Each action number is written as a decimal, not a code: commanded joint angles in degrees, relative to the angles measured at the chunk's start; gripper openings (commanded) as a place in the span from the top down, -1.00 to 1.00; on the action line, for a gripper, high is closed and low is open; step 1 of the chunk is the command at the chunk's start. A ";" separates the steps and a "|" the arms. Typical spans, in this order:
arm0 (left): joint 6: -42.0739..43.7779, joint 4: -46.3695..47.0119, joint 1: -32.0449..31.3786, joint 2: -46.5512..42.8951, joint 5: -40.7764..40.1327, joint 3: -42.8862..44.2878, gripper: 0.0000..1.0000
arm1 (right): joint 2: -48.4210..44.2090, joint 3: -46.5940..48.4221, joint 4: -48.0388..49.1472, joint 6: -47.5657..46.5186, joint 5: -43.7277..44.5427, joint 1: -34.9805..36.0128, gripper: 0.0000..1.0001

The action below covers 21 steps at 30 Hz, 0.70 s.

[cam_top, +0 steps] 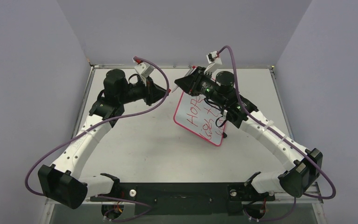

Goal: Write a sentence on the whiteboard
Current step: Insert the whiteboard marker without the cap into the pen cap.

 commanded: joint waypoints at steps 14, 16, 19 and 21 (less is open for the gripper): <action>-60.20 32.74 3.27 -10.57 -33.49 -14.87 1.00 | -9.44 -7.88 13.05 0.38 10.73 0.02 1.00; -64.02 32.68 3.64 -10.96 -33.60 -14.83 1.00 | -9.49 -8.28 14.00 -0.54 10.79 0.18 1.00; -66.76 31.12 3.90 -11.78 -33.77 -14.16 1.00 | -9.72 -8.77 15.62 -1.01 10.49 0.26 1.00; -66.11 31.04 4.66 -11.82 -31.33 -13.53 1.00 | -9.47 -7.81 15.49 -1.69 9.67 0.31 1.00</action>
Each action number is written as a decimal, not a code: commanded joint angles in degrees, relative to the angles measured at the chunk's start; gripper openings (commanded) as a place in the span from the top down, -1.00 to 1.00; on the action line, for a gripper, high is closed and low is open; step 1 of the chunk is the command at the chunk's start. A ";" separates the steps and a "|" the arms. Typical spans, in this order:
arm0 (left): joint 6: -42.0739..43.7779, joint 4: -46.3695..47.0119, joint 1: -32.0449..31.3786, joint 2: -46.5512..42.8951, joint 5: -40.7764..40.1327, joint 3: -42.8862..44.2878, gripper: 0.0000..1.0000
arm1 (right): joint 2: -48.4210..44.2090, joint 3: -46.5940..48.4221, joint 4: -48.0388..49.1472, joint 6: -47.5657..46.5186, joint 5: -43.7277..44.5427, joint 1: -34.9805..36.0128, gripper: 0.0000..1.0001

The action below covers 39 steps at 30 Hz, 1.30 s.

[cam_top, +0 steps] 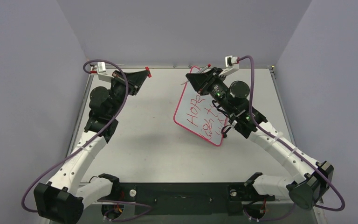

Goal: Write a sentence on the whiteboard
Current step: Insert the whiteboard marker without the cap into the pen cap.

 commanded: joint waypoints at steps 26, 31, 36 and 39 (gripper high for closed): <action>40.35 -18.16 0.57 1.72 49.05 9.00 1.00 | 6.66 10.58 -6.99 0.34 -24.37 0.81 1.00; 40.91 -19.10 -0.11 1.52 48.31 9.02 1.00 | 7.61 10.79 -6.83 0.47 -24.13 0.94 1.00; 40.95 -20.25 -0.17 1.13 46.73 9.08 1.00 | 7.96 10.82 -6.92 0.54 -24.05 0.94 1.00; 41.23 -20.78 -0.08 0.79 45.71 9.13 1.00 | 7.67 10.68 -7.61 0.10 -23.64 0.98 1.00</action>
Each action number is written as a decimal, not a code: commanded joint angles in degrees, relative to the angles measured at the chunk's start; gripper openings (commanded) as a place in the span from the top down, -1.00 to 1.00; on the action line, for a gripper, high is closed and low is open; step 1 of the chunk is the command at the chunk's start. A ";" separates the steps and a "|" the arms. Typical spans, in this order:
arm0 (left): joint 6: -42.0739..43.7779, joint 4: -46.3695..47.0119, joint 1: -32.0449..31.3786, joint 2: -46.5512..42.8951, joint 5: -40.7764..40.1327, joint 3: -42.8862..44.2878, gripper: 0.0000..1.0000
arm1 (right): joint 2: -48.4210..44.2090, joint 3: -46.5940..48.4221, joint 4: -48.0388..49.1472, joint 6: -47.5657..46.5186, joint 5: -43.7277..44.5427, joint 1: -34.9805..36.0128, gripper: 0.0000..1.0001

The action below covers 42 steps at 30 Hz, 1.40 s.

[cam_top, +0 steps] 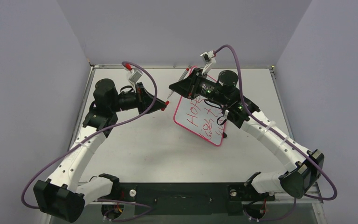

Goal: Write a sentence on the whiteboard
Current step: Insert the whiteboard marker without the cap into the pen cap.

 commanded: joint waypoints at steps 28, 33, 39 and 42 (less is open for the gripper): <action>-0.05 3.57 -0.14 -2.18 -3.08 2.33 1.00 | -0.39 0.65 0.27 0.01 0.23 2.06 1.00; -0.43 4.87 -0.13 -1.95 -3.71 2.24 1.00 | -0.24 -0.56 1.17 1.13 -0.72 2.55 1.00; -0.48 6.28 -0.13 -1.48 -4.82 2.70 1.00 | 0.86 -3.15 2.94 2.87 -1.70 4.21 1.00; -0.51 6.58 -0.13 -1.21 -5.46 3.07 1.00 | 1.12 -4.68 3.09 3.12 -1.18 5.03 1.00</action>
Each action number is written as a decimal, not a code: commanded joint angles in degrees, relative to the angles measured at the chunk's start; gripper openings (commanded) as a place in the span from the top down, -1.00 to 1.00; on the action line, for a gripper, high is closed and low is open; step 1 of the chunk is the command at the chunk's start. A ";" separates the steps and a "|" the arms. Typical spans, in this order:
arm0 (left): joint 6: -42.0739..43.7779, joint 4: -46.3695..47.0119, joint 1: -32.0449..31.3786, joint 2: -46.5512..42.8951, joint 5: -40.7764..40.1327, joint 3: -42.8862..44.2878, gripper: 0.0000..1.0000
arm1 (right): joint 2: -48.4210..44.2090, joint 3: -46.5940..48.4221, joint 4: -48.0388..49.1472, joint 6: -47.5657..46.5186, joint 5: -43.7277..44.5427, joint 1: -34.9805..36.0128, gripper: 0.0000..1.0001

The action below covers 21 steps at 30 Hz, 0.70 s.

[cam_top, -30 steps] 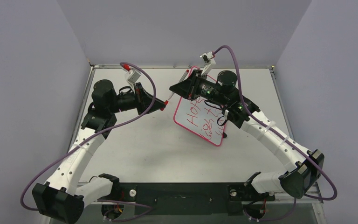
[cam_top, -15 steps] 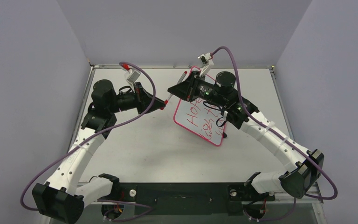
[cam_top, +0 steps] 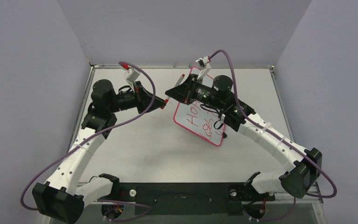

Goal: Write a sentence on the whiteboard
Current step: Insert the whiteboard marker without the cap into the pen cap.

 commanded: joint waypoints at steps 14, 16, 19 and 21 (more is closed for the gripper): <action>-0.48 8.37 -0.66 0.53 -11.34 3.54 1.00 | 6.34 -2.36 -2.96 3.24 8.00 12.14 1.00; -0.24 8.66 -0.99 0.69 -12.33 4.11 1.00 | 7.22 -2.08 -4.07 3.70 8.72 13.31 1.00; 0.10 8.21 -1.26 1.07 -12.99 4.96 1.00 | 7.50 -2.31 -4.17 4.00 9.84 14.40 1.00; 0.56 7.54 -1.35 0.97 -13.44 4.84 1.00 | 7.29 -2.43 -4.24 3.92 10.74 14.54 1.00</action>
